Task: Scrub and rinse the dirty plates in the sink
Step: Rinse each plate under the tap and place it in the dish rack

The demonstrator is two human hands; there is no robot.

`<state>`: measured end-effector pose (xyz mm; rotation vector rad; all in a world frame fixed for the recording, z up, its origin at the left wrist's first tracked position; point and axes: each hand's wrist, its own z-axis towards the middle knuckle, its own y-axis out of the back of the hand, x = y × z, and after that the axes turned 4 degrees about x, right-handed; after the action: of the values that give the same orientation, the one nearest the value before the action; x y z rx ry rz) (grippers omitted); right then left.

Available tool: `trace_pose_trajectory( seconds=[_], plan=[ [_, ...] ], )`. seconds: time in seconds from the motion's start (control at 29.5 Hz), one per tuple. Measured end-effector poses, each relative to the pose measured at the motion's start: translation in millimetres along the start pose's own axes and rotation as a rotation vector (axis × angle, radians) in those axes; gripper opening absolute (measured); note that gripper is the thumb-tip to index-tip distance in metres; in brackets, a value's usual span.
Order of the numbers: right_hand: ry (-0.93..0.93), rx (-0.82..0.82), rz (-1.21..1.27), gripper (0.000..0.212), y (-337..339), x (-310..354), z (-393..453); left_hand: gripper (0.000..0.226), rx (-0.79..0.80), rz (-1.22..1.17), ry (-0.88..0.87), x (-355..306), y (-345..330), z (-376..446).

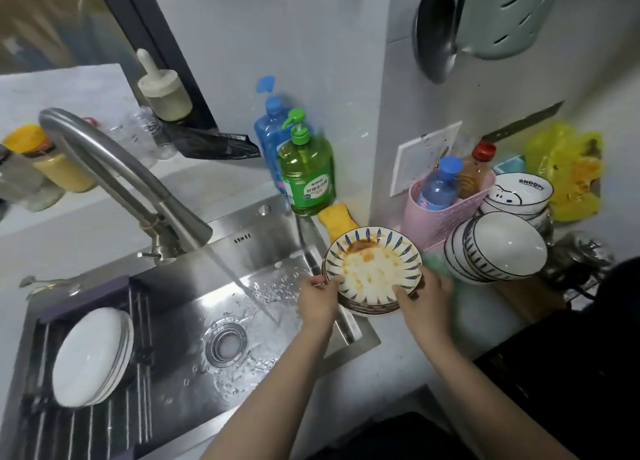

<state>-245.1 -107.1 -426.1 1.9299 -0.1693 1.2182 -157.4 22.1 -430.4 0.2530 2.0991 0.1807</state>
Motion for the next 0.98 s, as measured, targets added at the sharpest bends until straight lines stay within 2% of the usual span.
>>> trace_pose_trajectory(
  seconds=[0.14, 0.34, 0.51, 0.61, 0.75, 0.88, 0.98],
  plan=[
    [-0.07, 0.033, 0.045, 0.057, -1.7, -4.4, 11.6, 0.028, -0.042, 0.099, -0.032, -3.2, -2.9, 7.7],
    [-0.098, 0.027, 0.108, 0.047, -3.9, -2.8, 15.1, 0.021, -0.075, 0.158, -0.094, -7.2, -4.7, 17.3],
    [-0.093, 0.005, 0.171, 0.053, -4.5, -2.2, 12.4, 0.015, -0.044, -0.037, 0.06, -12.5, -6.2, 26.3],
    [-0.068, -0.004, 0.194, 0.053, -4.3, -1.7, 12.2, 0.008, -0.022, -0.114, 0.061, -11.2, -5.1, 29.4],
    [-0.03, -0.023, 0.254, 0.055, -3.7, 5.7, 8.3, 0.022, 0.009, -0.256, 0.038, -16.4, 2.5, 28.6],
    [0.04, 0.093, 0.439, 0.064, -17.8, 21.5, 1.0, 0.019, 0.002, -0.359, 0.002, -23.7, 29.6, 20.5],
    [0.007, 0.228, 0.583, 0.067, -35.5, 40.3, -4.3, 0.017, -0.021, -0.453, -0.019, -26.6, 61.7, 16.7]
  ],
)
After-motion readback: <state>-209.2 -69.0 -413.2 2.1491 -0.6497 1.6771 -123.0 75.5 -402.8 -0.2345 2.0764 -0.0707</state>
